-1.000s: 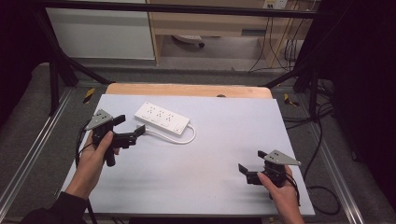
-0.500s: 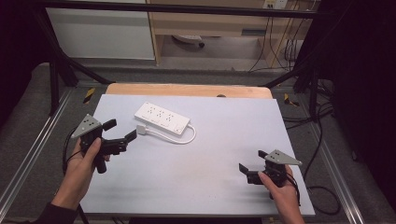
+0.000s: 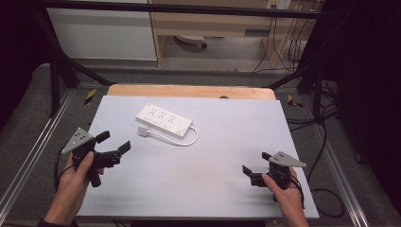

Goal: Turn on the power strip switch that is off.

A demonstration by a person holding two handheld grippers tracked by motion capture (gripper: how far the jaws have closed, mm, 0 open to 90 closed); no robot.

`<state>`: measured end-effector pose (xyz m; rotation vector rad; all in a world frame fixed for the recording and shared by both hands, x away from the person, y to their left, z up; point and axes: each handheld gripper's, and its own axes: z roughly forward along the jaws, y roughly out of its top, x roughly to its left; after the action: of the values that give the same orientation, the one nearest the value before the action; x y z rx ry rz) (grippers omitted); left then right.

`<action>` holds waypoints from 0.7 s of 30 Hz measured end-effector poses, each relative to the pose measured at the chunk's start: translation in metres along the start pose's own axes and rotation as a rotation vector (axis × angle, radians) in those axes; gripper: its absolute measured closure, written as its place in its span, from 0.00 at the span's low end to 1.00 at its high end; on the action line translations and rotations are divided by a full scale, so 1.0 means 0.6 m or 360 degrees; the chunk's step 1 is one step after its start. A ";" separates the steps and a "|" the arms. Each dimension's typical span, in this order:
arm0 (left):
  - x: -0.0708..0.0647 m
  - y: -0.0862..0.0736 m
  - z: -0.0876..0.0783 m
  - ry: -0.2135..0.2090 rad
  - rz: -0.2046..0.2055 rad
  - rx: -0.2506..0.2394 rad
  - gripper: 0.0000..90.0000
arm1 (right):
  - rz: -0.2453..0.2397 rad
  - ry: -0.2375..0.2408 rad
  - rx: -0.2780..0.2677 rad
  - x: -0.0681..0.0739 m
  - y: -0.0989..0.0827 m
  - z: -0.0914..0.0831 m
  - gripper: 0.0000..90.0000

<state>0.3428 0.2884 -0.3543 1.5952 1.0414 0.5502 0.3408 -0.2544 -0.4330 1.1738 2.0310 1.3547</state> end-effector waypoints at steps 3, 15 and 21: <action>0.004 -0.014 -0.011 0.0023 -0.0008 0.0004 0.07 | 0.0008 -0.0005 -0.0004 -0.002 0.000 -0.001 0.04; 0.006 -0.048 -0.031 0.0056 0.0040 0.0040 0.07 | 0.0014 -0.0015 -0.0010 -0.006 -0.001 -0.002 0.04; 0.002 -0.067 -0.035 0.0065 0.0072 0.0070 0.07 | 0.0015 -0.0016 -0.0010 -0.006 -0.001 -0.002 0.04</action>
<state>0.3130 0.3010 -0.3862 1.6553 1.0564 0.5960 0.3418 -0.2583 -0.4334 1.1868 2.0151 1.3562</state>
